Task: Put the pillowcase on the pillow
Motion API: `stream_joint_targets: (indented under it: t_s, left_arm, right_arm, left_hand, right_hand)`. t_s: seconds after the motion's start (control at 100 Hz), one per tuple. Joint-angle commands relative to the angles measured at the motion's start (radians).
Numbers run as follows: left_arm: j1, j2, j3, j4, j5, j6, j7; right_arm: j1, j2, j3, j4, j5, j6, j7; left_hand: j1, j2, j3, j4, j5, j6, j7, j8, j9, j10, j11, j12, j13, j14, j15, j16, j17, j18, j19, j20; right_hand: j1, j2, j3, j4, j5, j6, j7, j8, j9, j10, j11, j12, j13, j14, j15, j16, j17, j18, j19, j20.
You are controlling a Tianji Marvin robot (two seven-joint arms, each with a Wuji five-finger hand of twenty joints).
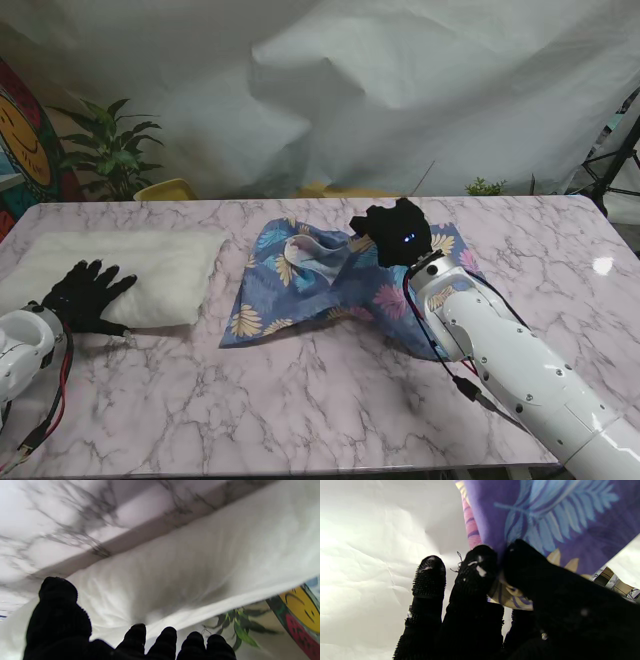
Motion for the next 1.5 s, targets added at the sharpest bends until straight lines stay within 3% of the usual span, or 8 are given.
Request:
stream_joint_targets:
  t_s: [0.0,0.41,0.65,0.84,0.97,1.11,1.32,1.49]
  left_arm:
    - [-0.015,0.005,0.01,0.024,-0.017,0.019,0.015]
    - [-0.108,0.021,0.067,0.135,-0.034,0.013,-0.052]
    - [-0.249,0.028,0.282,0.395,-0.13,0.087,0.164]
    - [-0.357,0.025,0.471,0.593,-0.26,0.069,0.353]
    - [-0.383,0.019,0.514,0.635,-0.301,0.048,0.406]
    - [-0.359,0.022,0.459,0.581,-0.279,0.023,0.328]
    - [-0.35,-0.001,0.401,0.531,-0.276,0.001,0.422]
    - [-0.312,-0.029,0.322,0.39,-0.246,-0.019,0.489]
  right_arm:
    - [-0.008,-0.003,-0.002,0.006,0.003,0.008,-0.001]
    - [-0.002,-0.006,-0.013,0.023,0.02,0.012,-0.009]
    - [-0.01,-0.005,-0.012,0.015,0.015,0.015,-0.004]
    - [-0.02,-0.001,-0.004,0.005,0.004,0.005,0.007]
    - [-0.014,-0.003,-0.011,0.014,0.01,0.006,-0.006]
    - [-0.01,-0.002,-0.016,0.017,0.01,0.004,-0.011]
    - [-0.016,-0.001,-0.012,0.013,0.005,0.003,-0.013]
    - [-0.025,0.0,-0.008,0.007,-0.002,0.002,-0.013]
  left_hand:
    - [0.015,-0.029,0.007,-0.005,-0.026,0.078,-0.012,-0.008,-0.054,0.031,-0.026,-0.017,-0.029,0.024,-0.028,-0.012,-0.014,0.022,-0.041,-0.027]
    - [0.046,-0.036,0.008,0.003,-0.025,0.114,-0.012,-0.008,-0.058,0.099,-0.026,-0.017,-0.035,0.078,-0.029,-0.013,-0.022,0.076,-0.039,-0.041]
    - [0.092,-0.106,0.211,-0.001,-0.025,0.125,-0.012,-0.008,-0.06,0.12,-0.027,-0.018,-0.039,0.117,-0.024,0.0,-0.021,0.082,-0.027,0.014]
    - [0.267,-0.184,0.569,-0.014,-0.027,-0.032,-0.012,-0.008,0.021,-0.136,0.141,0.333,0.205,-0.078,0.443,0.388,0.217,-0.075,0.47,0.421]
    - [0.572,-0.186,0.427,-0.021,-0.022,-0.06,0.011,0.027,0.193,-0.165,0.689,0.632,0.487,-0.165,0.802,0.84,0.252,-0.148,1.068,0.531]
    - [0.655,-0.058,0.316,-0.033,0.469,-0.093,0.597,0.365,0.198,-0.118,0.721,0.98,0.399,-0.18,0.999,1.04,0.244,-0.14,1.149,0.583]
    - [0.656,-0.017,0.423,-0.047,0.489,-0.127,1.161,0.555,0.686,-0.075,0.463,0.454,0.77,-0.025,0.728,0.594,0.705,-0.169,1.326,0.522]
    - [0.656,0.002,0.442,-0.043,0.464,-0.162,1.228,0.786,0.755,-0.045,0.684,0.596,0.819,-0.094,0.977,0.75,0.743,-0.178,1.444,0.58]
  right_hand:
    - [0.02,-0.013,0.064,0.012,-0.026,-0.013,0.02,-0.005,-0.002,0.01,0.012,0.012,0.014,-0.021,0.024,0.033,-0.009,-0.01,-0.008,-0.001]
    - [0.017,-0.015,0.066,0.012,-0.023,-0.021,0.017,-0.002,-0.001,0.0,0.008,0.02,0.013,-0.021,0.023,0.034,-0.018,-0.009,-0.012,0.001]
    - [0.019,-0.015,0.065,0.012,-0.021,-0.024,0.016,-0.001,0.0,-0.001,0.005,0.024,0.012,-0.022,0.024,0.036,-0.02,-0.008,-0.012,0.003]
    - [0.016,-0.015,0.064,0.011,-0.02,-0.025,0.014,-0.001,0.0,-0.001,0.003,0.026,0.013,-0.022,0.024,0.036,-0.02,-0.006,-0.011,0.004]
    - [0.015,-0.014,0.064,0.011,-0.021,-0.027,0.014,-0.001,0.001,-0.001,0.002,0.028,0.011,-0.024,0.027,0.04,-0.023,-0.004,-0.011,0.006]
    - [0.015,-0.014,0.064,0.011,-0.02,-0.027,0.014,-0.002,0.001,-0.001,0.001,0.028,0.011,-0.025,0.028,0.041,-0.025,-0.005,-0.011,0.006]
    - [0.015,-0.013,0.064,0.011,-0.02,-0.029,0.014,-0.002,0.001,-0.001,0.001,0.029,0.01,-0.025,0.028,0.043,-0.026,-0.005,-0.01,0.007]
    - [0.015,-0.013,0.064,0.011,-0.021,-0.029,0.013,-0.002,0.002,-0.002,0.0,0.029,0.011,-0.026,0.028,0.044,-0.026,-0.005,-0.01,0.007]
